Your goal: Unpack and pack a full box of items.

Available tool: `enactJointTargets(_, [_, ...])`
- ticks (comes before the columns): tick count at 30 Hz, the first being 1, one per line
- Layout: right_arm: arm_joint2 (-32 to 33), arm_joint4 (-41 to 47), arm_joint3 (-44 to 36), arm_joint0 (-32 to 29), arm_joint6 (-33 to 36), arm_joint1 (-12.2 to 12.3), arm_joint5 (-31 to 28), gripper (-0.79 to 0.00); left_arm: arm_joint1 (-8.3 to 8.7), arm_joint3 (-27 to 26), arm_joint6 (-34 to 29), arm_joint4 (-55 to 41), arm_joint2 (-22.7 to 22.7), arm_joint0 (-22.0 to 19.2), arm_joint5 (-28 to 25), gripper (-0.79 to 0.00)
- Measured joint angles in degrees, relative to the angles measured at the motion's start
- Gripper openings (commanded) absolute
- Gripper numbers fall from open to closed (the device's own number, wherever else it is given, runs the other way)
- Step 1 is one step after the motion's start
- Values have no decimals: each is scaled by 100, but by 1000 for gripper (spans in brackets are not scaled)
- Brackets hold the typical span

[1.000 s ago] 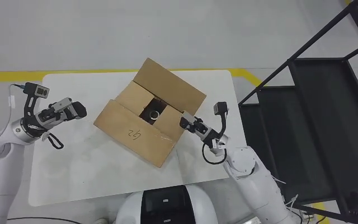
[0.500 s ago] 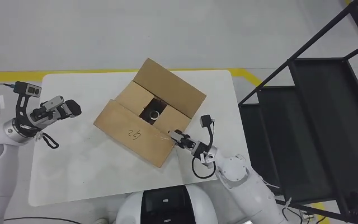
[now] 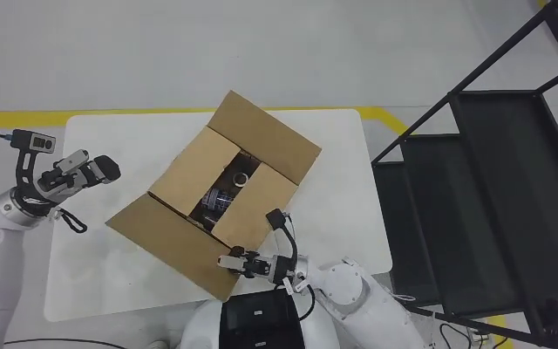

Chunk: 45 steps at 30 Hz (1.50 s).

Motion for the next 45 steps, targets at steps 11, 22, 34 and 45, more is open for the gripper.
enactJointTargets(11, [-377, -846, 27, -52, -268, 27, 523, 0, -3, 73, -33, -81, -106, 88, -26, 0])
enactJointTargets(22, [-301, -1397, -247, -324, -669, 116, 924, 0, -24, 54, -43, -106, -77, 57, -28, 0])
enactJointTargets(34, [161, -1259, -712, -556, -938, 224, 1120, 0, -48, -1, -116, -251, -59, -1, 33, 0])
enactJointTargets(45, [-67, -499, -863, -536, -459, 233, 1060, 0, -69, 57, -196, -353, -56, 15, 11, 0])
